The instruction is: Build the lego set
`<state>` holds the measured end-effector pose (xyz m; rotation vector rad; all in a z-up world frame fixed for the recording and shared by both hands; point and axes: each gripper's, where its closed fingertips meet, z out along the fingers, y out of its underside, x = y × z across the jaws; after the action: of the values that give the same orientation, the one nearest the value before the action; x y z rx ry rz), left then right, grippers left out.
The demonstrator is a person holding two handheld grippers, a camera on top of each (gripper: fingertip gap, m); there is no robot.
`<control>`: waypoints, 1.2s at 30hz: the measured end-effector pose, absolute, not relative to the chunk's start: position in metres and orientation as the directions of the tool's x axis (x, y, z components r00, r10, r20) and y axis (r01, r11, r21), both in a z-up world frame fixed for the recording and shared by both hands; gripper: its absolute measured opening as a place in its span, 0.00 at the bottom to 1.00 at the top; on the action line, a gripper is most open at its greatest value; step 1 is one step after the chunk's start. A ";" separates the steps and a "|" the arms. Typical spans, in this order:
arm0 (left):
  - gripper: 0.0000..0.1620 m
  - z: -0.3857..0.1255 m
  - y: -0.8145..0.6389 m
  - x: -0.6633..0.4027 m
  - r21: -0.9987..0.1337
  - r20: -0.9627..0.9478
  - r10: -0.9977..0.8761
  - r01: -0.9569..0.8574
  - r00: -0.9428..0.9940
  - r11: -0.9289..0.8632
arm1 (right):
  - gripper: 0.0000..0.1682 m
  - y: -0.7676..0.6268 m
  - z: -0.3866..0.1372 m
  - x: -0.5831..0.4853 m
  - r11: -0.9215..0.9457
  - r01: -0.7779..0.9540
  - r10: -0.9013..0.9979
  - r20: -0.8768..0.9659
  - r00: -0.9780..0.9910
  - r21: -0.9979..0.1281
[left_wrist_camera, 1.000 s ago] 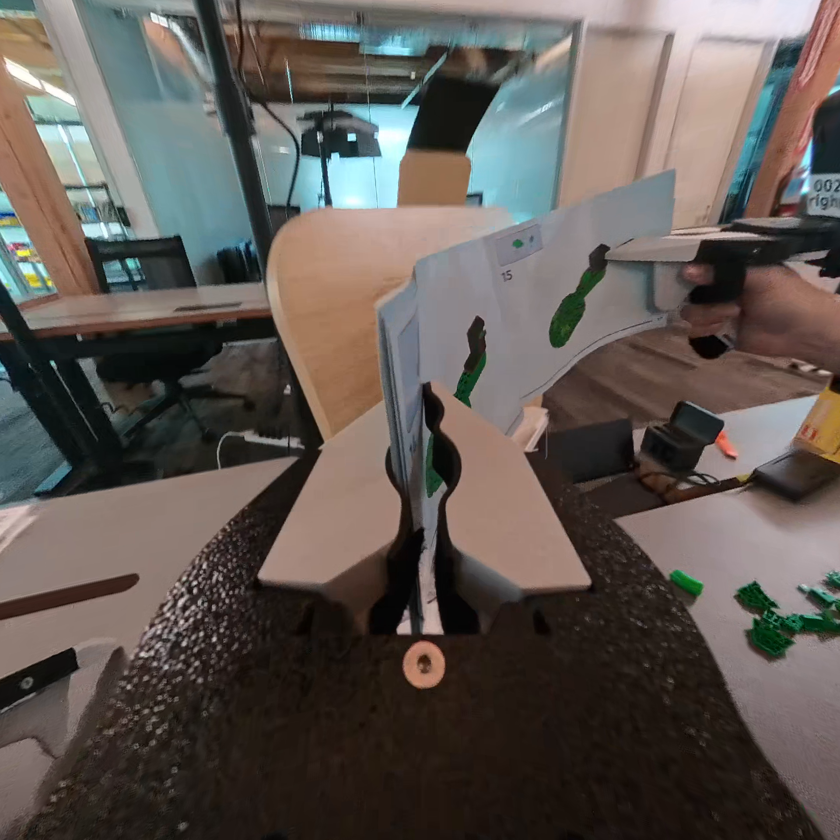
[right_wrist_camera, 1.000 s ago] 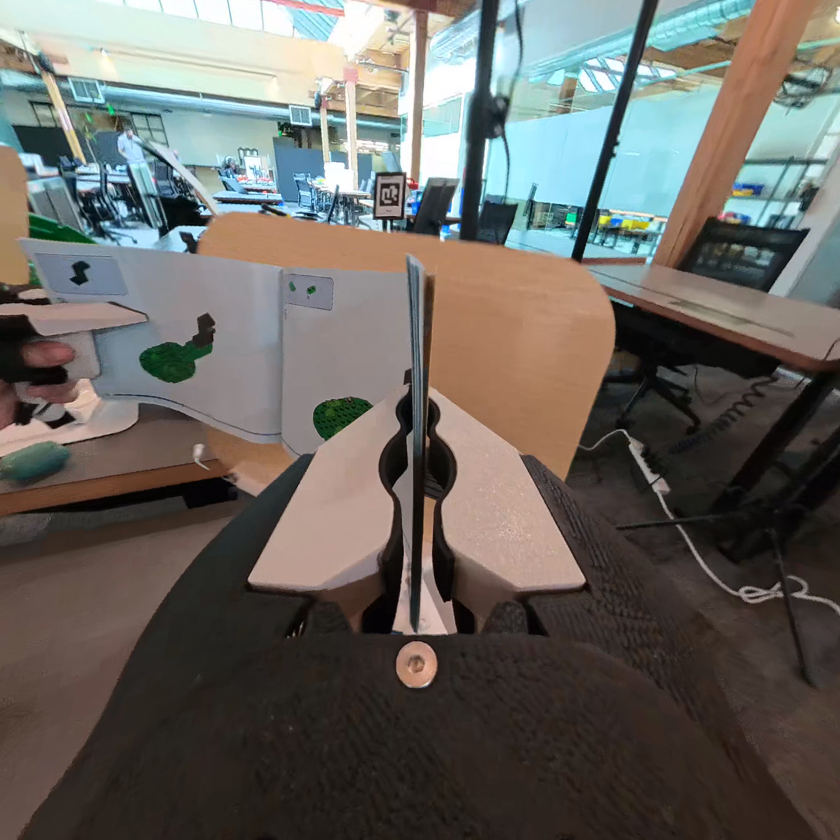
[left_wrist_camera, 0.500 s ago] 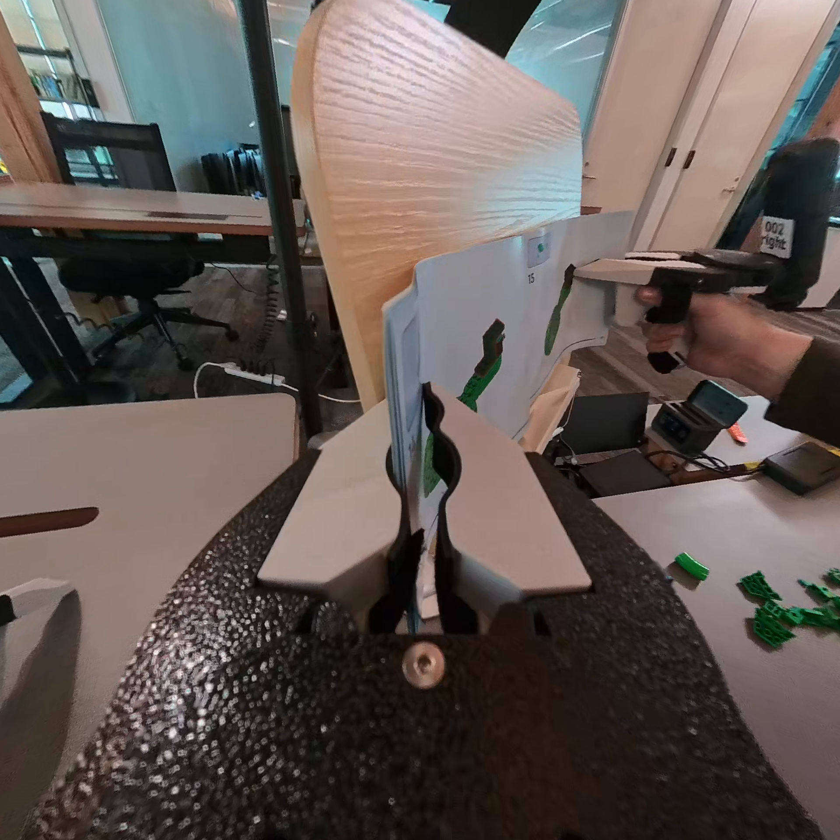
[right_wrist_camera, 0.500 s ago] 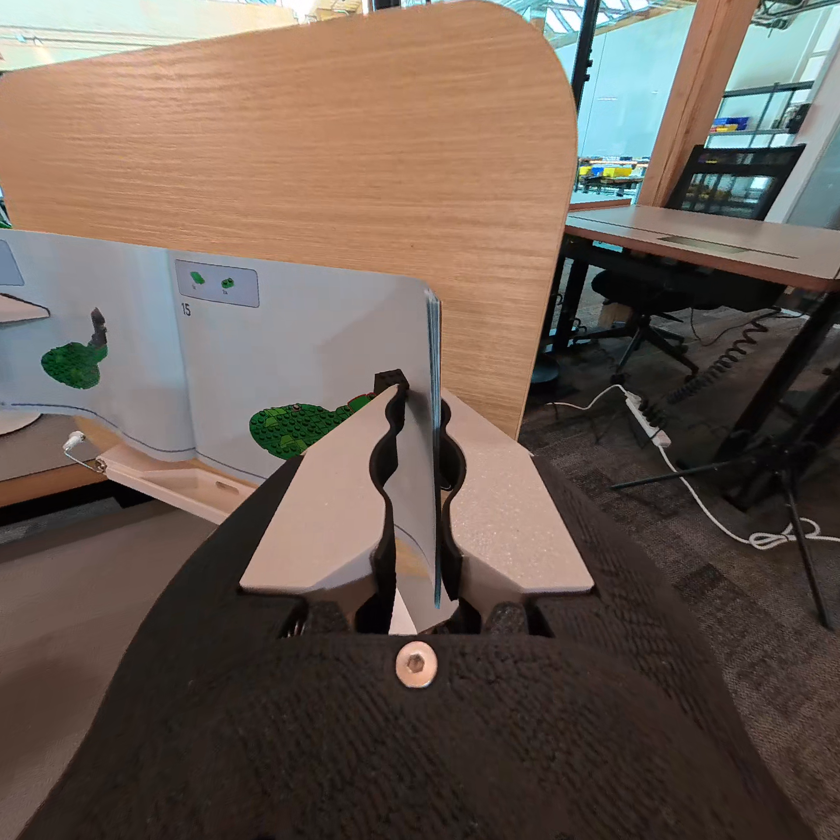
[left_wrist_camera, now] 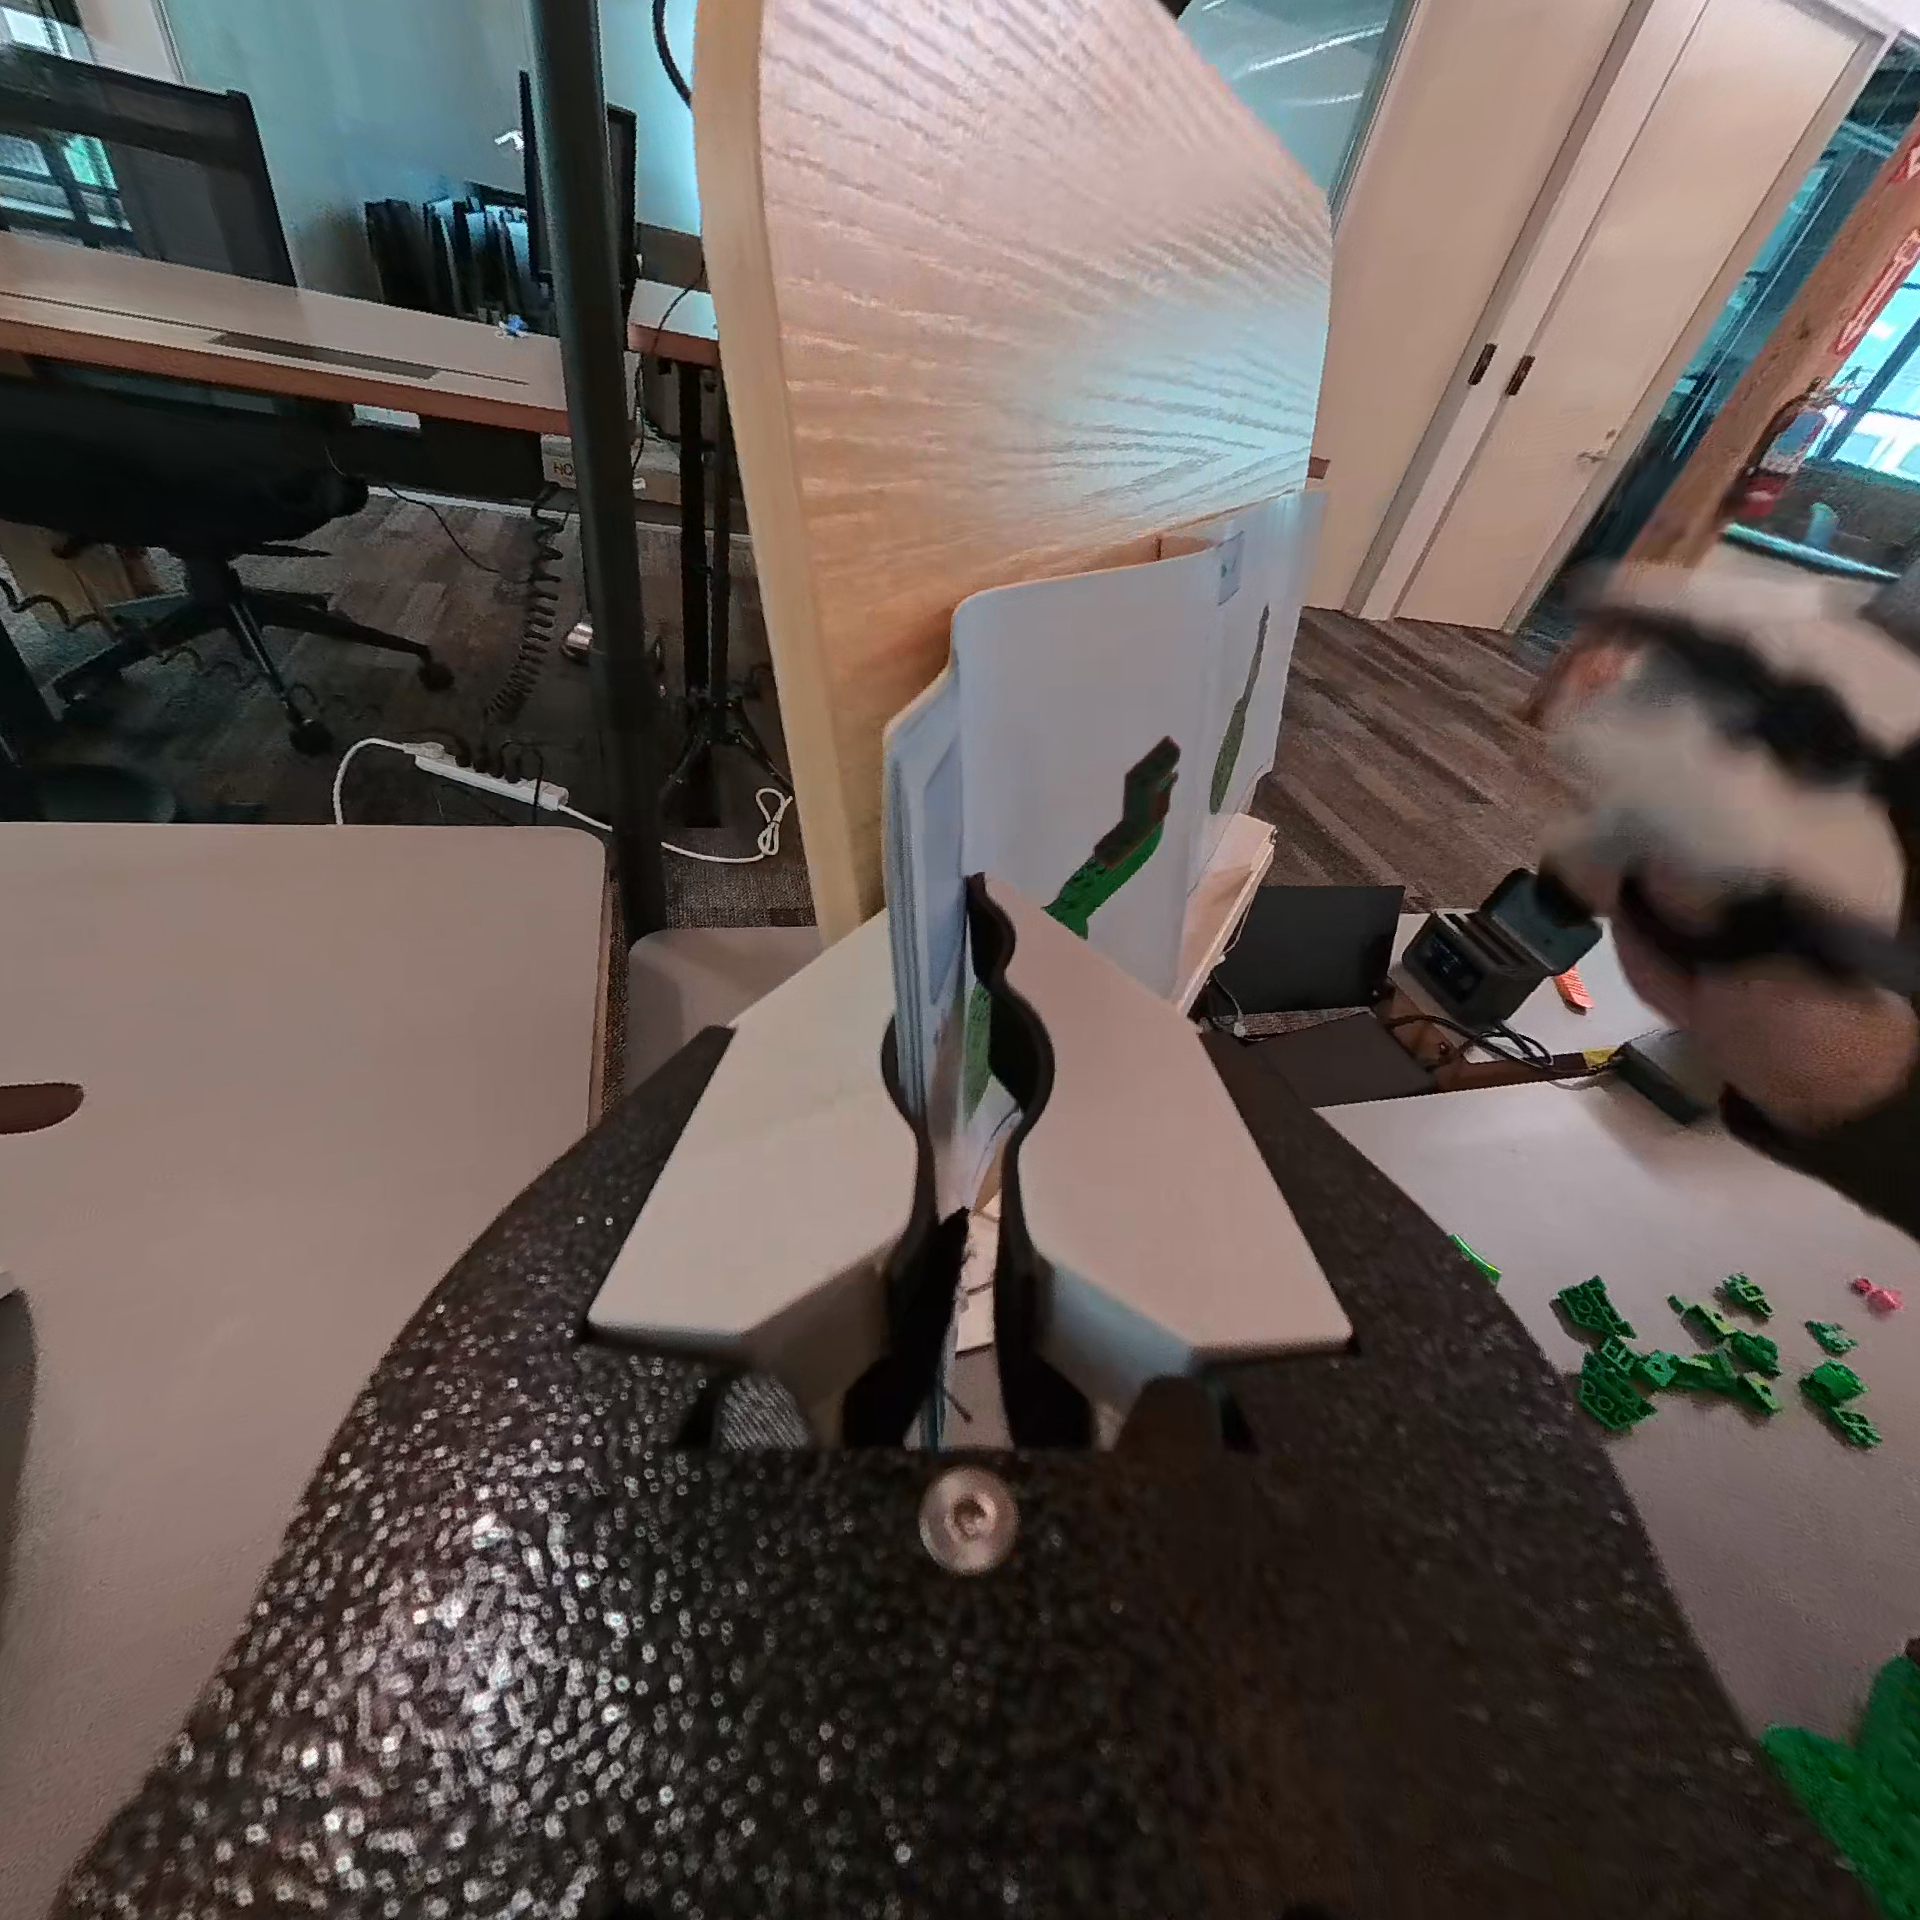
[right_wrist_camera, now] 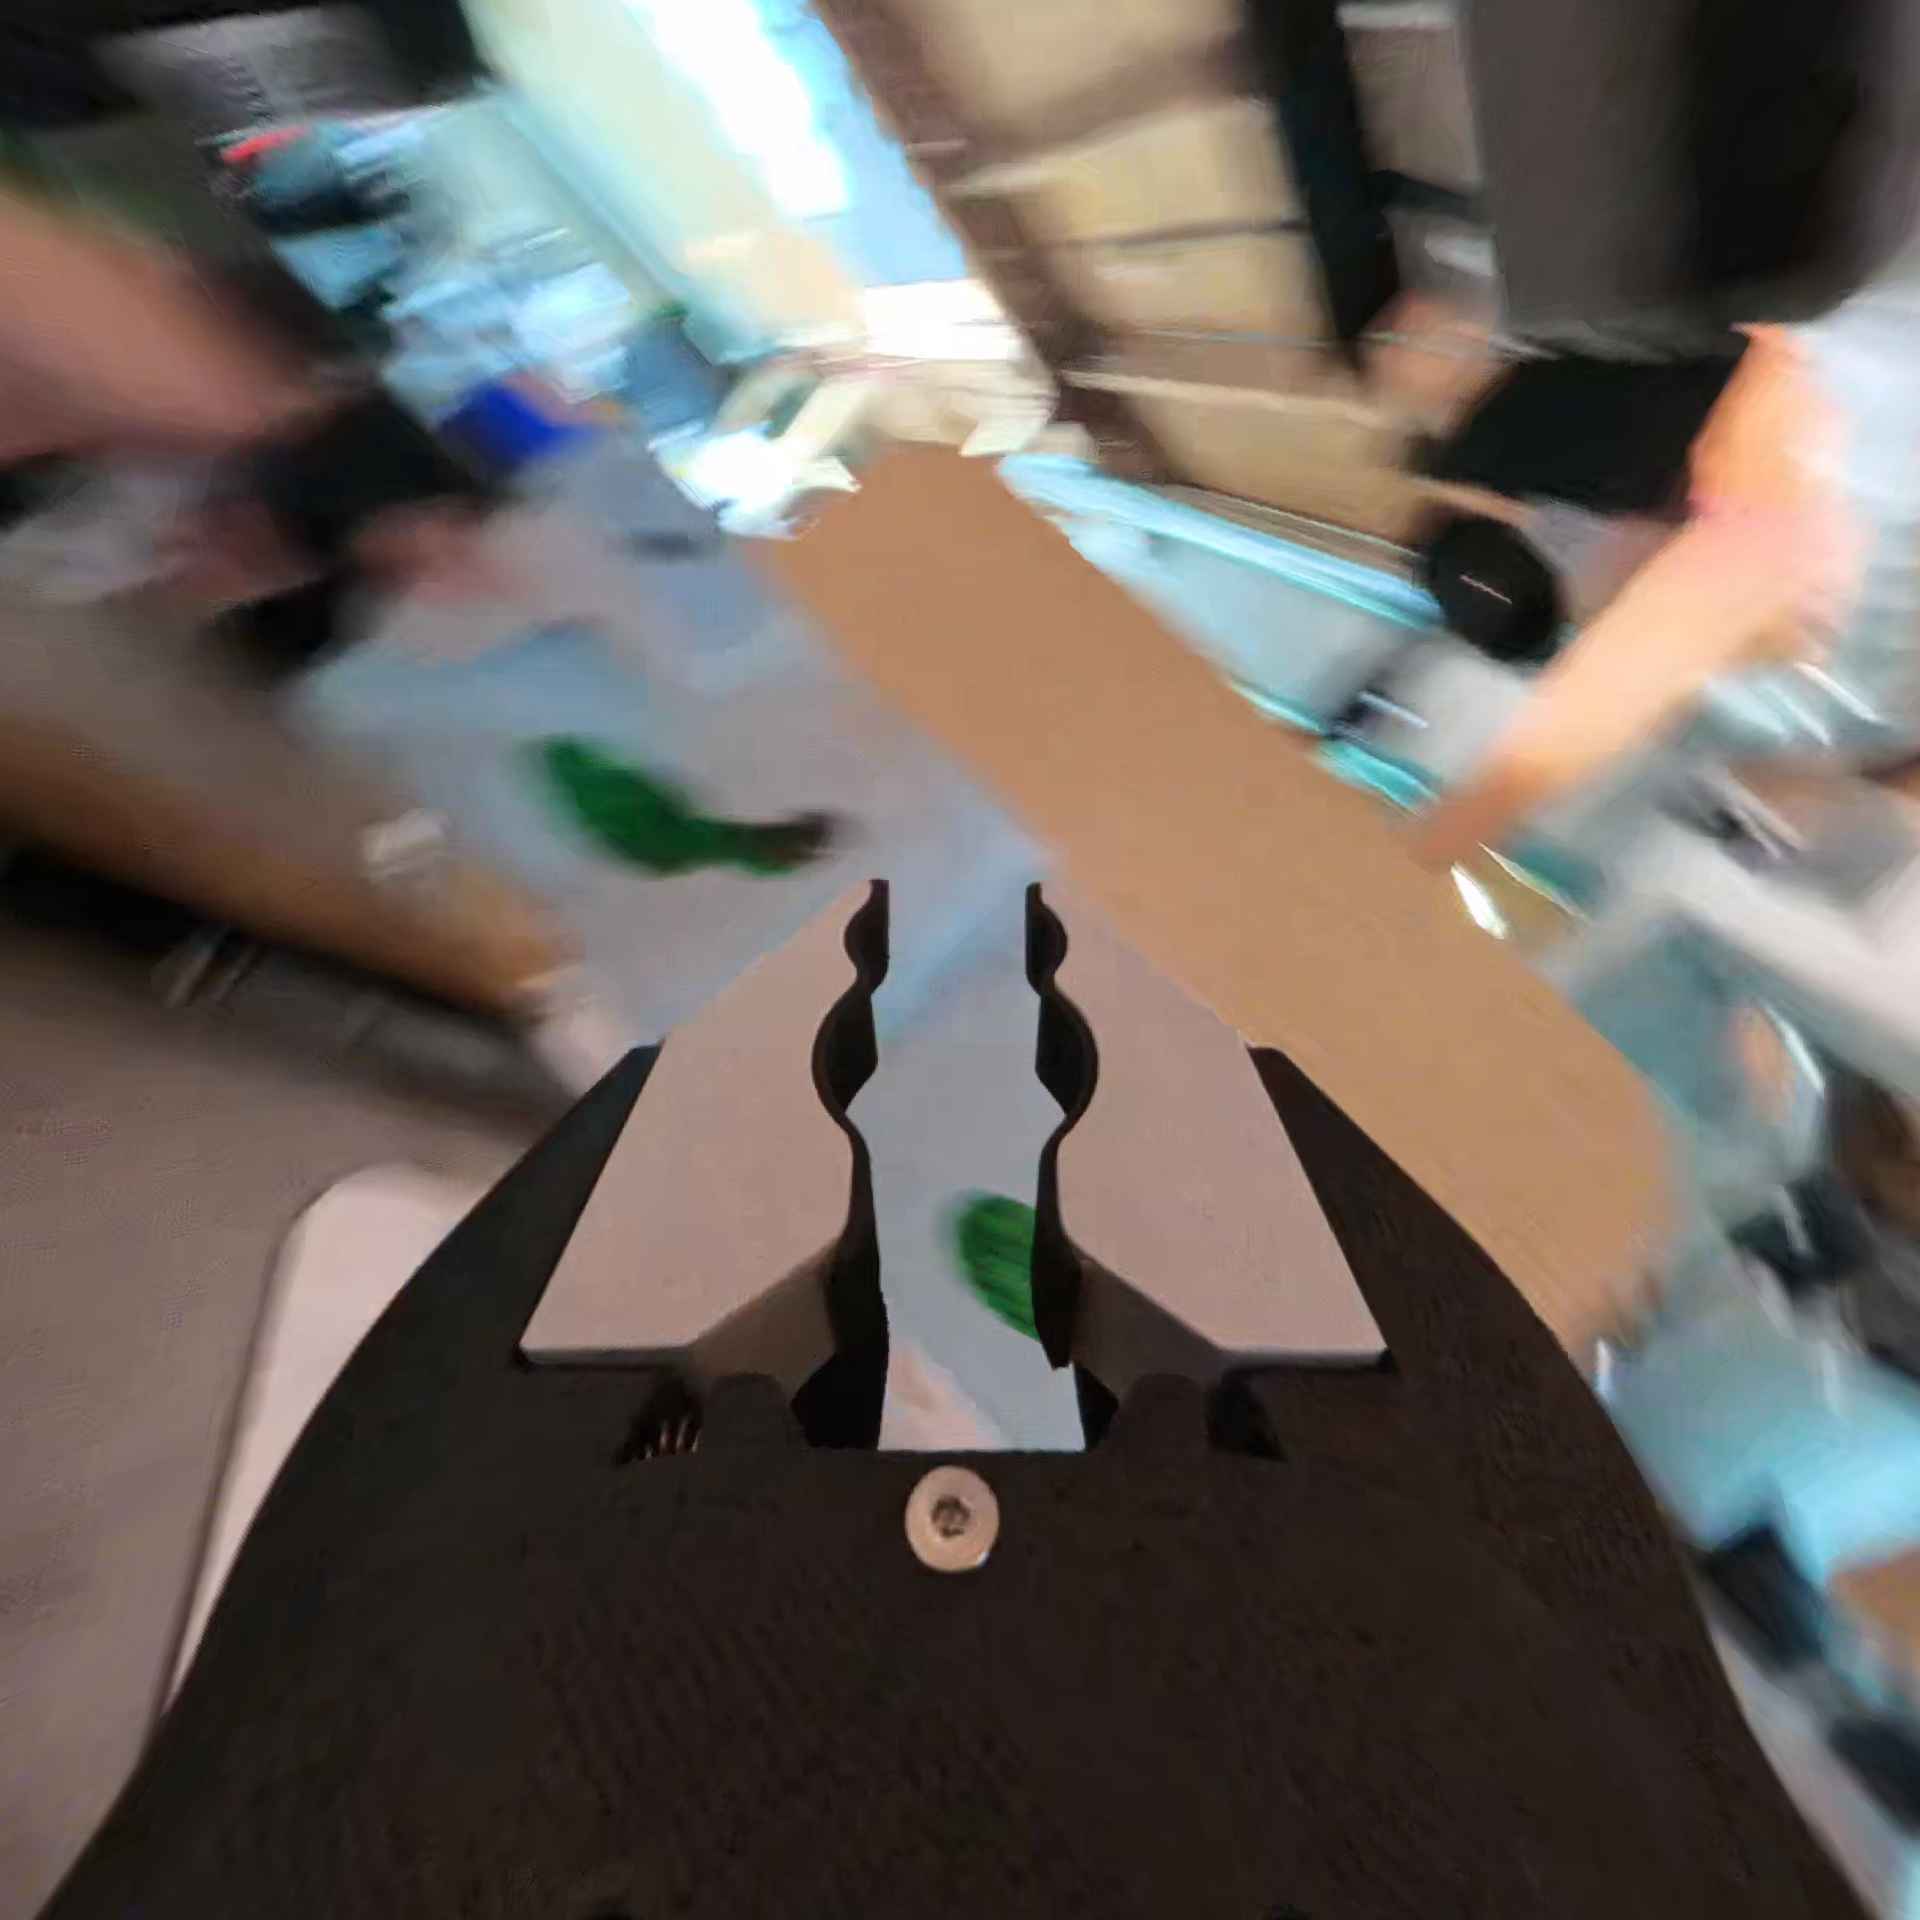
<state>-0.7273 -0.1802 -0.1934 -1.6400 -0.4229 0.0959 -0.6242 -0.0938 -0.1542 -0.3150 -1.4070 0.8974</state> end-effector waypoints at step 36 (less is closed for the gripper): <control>0.01 -0.180 -0.188 -0.729 -0.992 -0.050 0.322 -0.008 0.945 -0.128 | 0.00 -0.194 -0.261 -0.693 0.794 -0.306 0.553 0.833 0.004 -0.525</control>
<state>-0.7286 -0.1875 -0.1798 -1.6809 -0.2404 0.2876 -0.6934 -0.1939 -0.2607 -0.2164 -1.4153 0.6809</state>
